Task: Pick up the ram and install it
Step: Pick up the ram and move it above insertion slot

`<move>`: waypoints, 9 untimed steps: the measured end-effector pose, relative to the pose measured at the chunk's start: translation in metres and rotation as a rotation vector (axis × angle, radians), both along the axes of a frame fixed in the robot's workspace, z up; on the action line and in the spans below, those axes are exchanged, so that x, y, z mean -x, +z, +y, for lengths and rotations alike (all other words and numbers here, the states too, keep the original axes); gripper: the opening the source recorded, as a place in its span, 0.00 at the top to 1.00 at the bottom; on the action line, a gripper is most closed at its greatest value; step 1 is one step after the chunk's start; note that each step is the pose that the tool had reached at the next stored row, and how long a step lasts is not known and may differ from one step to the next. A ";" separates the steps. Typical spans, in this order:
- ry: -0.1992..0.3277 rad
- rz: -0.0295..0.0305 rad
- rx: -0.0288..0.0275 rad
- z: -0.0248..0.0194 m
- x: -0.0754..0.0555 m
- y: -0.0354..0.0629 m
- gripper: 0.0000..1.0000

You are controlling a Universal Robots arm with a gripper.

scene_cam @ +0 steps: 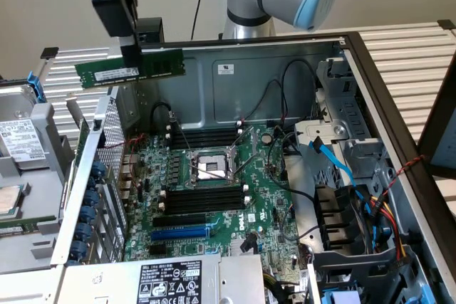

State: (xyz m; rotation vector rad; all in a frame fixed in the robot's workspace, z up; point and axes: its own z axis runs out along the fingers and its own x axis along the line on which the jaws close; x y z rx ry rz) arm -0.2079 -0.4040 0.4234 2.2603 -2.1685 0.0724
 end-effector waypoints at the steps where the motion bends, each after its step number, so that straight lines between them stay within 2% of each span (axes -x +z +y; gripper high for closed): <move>1: 0.000 0.0000 -0.0001 0.0008 -0.004 -0.0002 0.87; 9: 0.000 0.0011 -0.0001 0.0069 -0.036 -0.0014 0.87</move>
